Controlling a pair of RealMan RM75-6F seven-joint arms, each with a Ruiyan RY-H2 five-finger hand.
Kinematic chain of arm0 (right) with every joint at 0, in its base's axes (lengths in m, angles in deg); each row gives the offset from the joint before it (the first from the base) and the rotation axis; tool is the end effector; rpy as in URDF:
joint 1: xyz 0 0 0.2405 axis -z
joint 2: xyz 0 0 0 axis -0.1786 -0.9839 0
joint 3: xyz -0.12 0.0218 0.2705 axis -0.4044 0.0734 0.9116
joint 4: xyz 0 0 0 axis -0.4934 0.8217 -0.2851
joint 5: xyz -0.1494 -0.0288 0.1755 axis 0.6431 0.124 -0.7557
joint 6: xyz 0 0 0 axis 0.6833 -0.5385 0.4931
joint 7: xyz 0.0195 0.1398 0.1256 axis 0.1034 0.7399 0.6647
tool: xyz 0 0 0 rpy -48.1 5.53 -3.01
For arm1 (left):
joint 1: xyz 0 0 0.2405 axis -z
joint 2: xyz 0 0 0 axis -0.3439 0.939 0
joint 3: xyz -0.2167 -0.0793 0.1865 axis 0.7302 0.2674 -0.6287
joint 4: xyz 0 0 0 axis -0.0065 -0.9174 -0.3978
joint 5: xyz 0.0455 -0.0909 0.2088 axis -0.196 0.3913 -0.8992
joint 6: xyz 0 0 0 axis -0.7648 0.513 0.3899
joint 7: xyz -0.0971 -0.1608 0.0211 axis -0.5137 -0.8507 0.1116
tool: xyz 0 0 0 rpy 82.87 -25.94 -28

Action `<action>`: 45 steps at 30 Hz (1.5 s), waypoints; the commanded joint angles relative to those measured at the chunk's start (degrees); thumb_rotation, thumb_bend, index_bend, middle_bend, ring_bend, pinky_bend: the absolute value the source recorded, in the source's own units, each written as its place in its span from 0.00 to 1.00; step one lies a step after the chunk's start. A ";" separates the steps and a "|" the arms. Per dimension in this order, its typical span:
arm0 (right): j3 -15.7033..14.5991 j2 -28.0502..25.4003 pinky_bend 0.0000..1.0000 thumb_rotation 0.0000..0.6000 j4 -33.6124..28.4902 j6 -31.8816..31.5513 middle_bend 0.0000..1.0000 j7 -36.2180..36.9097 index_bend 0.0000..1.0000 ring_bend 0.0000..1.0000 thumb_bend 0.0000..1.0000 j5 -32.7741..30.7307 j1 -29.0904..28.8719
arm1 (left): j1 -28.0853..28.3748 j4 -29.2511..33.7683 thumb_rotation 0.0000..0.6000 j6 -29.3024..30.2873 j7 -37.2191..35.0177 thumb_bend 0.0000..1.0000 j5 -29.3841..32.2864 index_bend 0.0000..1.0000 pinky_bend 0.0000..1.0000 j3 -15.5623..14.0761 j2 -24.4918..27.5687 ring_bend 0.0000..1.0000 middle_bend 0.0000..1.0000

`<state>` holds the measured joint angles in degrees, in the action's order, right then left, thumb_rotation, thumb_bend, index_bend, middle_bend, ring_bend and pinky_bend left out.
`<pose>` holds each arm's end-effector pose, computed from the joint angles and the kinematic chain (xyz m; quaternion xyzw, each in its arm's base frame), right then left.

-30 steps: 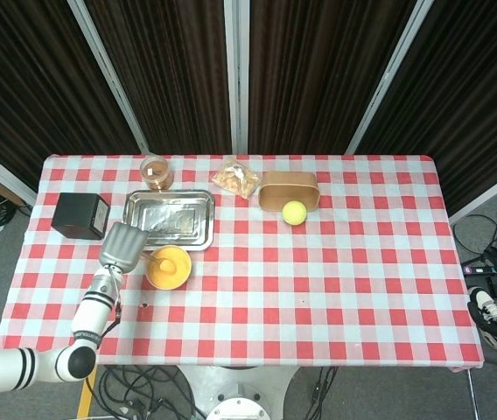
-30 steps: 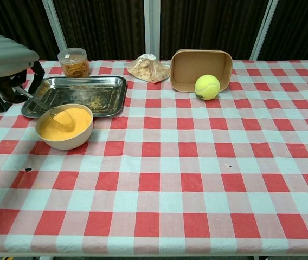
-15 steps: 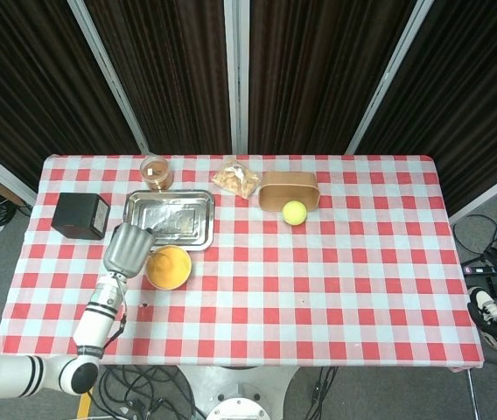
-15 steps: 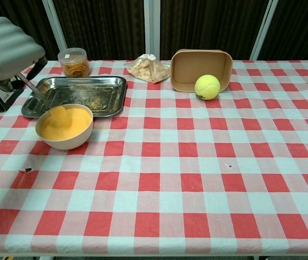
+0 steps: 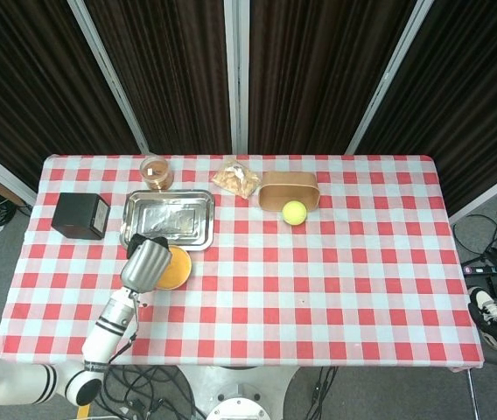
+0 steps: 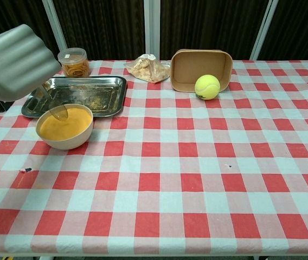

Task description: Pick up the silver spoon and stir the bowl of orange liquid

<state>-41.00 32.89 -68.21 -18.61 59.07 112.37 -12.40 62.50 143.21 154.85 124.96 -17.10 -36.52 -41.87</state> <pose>-0.3731 -0.2145 0.2158 0.5681 -0.4043 0.4385 0.5671 -0.1743 0.3620 -0.0394 -0.7571 0.1279 -0.1261 0.6281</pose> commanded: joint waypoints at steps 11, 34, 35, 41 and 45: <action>0.00 0.20 0.00 1.00 0.42 0.11 0.05 0.50 0.00 0.00 0.27 0.00 -0.05 | -1.59 1.03 1.00 -1.25 0.49 0.42 1.87 0.67 0.99 5.49 0.29 0.97 0.99; 0.05 0.28 0.00 1.00 0.68 0.33 0.05 0.70 0.00 0.00 0.27 -0.14 -0.16 | -1.68 3.73 1.00 -10.10 -14.38 0.42 9.22 0.68 0.99 14.80 2.51 0.98 0.99; 0.06 0.26 0.00 1.00 0.68 0.38 0.05 0.70 0.00 0.00 0.27 -0.19 -0.17 | -1.41 3.64 1.00 -11.70 -17.24 0.42 11.36 0.68 0.99 16.65 2.78 0.98 0.99; 0.07 0.32 0.00 1.00 0.85 0.94 0.05 0.78 0.00 0.00 0.27 -0.47 -0.36 | 0.59 2.71 1.00 -21.39 -28.73 0.42 22.98 0.68 0.99 23.70 4.02 0.98 0.99; 0.16 0.42 0.00 1.00 1.07 1.35 0.05 0.92 0.00 0.00 0.27 -0.74 -0.54 | 2.57 -0.83 1.00 -25.92 -32.69 0.42 27.56 0.66 0.99 25.29 3.37 0.98 0.99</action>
<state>-40.85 33.29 -67.17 -17.29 59.97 111.67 -12.91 63.45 144.64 132.02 95.35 7.45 -13.34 -38.49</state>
